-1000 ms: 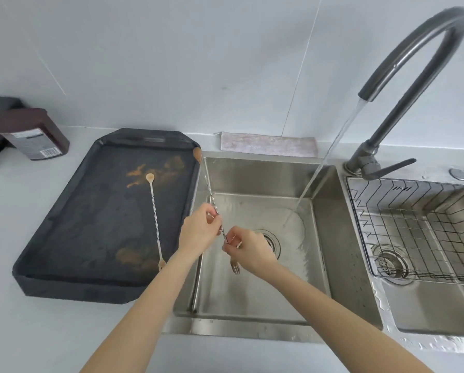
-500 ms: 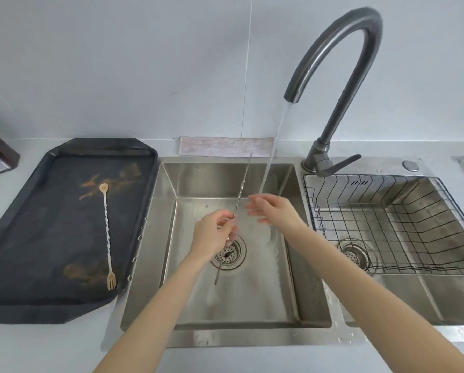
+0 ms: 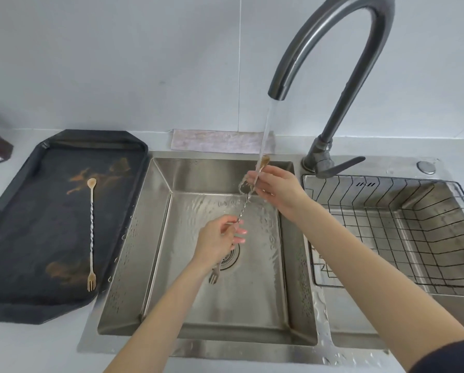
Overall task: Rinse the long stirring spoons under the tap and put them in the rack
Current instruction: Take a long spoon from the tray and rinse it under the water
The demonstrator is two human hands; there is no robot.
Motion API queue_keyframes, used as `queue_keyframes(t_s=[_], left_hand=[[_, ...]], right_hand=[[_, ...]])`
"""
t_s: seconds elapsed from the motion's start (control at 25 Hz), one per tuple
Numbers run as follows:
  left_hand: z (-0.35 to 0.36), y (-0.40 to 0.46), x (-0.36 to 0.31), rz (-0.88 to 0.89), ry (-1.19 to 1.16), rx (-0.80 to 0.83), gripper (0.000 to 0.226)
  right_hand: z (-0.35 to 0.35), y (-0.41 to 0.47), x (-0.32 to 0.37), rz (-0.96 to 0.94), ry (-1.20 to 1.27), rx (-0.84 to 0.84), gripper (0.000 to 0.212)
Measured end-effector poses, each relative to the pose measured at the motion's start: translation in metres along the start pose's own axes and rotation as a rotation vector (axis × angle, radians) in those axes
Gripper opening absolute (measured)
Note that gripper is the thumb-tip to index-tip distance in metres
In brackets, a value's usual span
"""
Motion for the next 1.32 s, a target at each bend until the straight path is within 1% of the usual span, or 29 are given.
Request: queue_keyframes(t_s=[0.04, 0.12, 0.2, 0.32, 0.4, 0.48, 0.6, 0.72, 0.8, 0.88, 0.92, 0.96, 1.04, 1.2, 1.24, 1.32], left_hand=[[0.001, 0.0, 0.003, 0.003, 0.009, 0.004, 0.017], [0.003, 0.001, 0.006, 0.008, 0.017, 0.01, 0.018], [0.004, 0.002, 0.008, 0.004, 0.014, 0.022, 0.018], [0.002, 0.002, 0.013, 0.003, 0.023, 0.052, 0.022], [-0.001, 0.004, 0.018, 0.0, 0.017, 0.055, 0.026], [-0.003, 0.006, 0.02, -0.008, -0.006, 0.05, 0.024], [-0.002, 0.007, 0.014, -0.011, -0.035, 0.053, 0.017], [0.0, 0.008, 0.01, 0.039, 0.005, -0.015, 0.015], [0.001, 0.01, 0.01, 0.058, 0.008, -0.068, 0.02], [0.001, 0.012, 0.012, 0.053, -0.01, -0.087, 0.022], [0.001, 0.013, 0.011, 0.05, -0.018, -0.09, 0.019], [0.001, 0.014, 0.011, 0.054, -0.021, -0.089, 0.015], [0.001, 0.015, 0.008, 0.081, 0.0, -0.08, 0.021], [0.004, 0.013, 0.001, 0.152, 0.032, -0.025, 0.029], [0.005, 0.013, 0.0, 0.165, 0.032, -0.01, 0.03], [0.007, 0.013, 0.0, 0.173, 0.043, 0.016, 0.031]], right_hand=[[-0.001, 0.002, 0.002, -0.004, 0.003, -0.005, 0.01], [-0.002, 0.004, 0.008, -0.03, 0.003, -0.016, 0.015], [-0.002, 0.004, 0.012, -0.064, -0.016, -0.019, 0.015], [-0.001, 0.001, 0.015, -0.089, -0.013, 0.009, 0.02], [0.0, 0.0, 0.016, -0.122, -0.064, 0.014, 0.021], [0.003, -0.001, 0.019, -0.16, -0.153, -0.004, 0.023], [0.007, 0.001, 0.026, -0.195, -0.201, -0.038, 0.027], [0.008, -0.001, 0.028, -0.211, -0.217, -0.055, 0.025], [0.006, -0.003, 0.028, -0.238, -0.241, -0.053, 0.028], [0.006, -0.005, 0.031, -0.268, -0.265, -0.036, 0.032], [0.006, -0.006, 0.033, -0.271, -0.257, -0.023, 0.033], [0.006, -0.005, 0.035, -0.272, -0.243, -0.013, 0.034], [0.006, -0.005, 0.039, -0.283, -0.235, -0.007, 0.03], [0.006, -0.009, 0.042, -0.323, -0.212, -0.011, 0.01], [0.005, -0.009, 0.041, -0.324, -0.194, -0.019, 0.01], [0.004, -0.008, 0.038, -0.312, -0.166, -0.035, 0.017]])
Point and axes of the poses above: each hand's wrist, its own y-axis towards the middle knuckle, its own z-axis out of the palm, x = y × z, the point moved 2 cm from there along y, towards the middle knuckle, and after that the axes turned 14 degrees about -x, right-handed, at the moved point
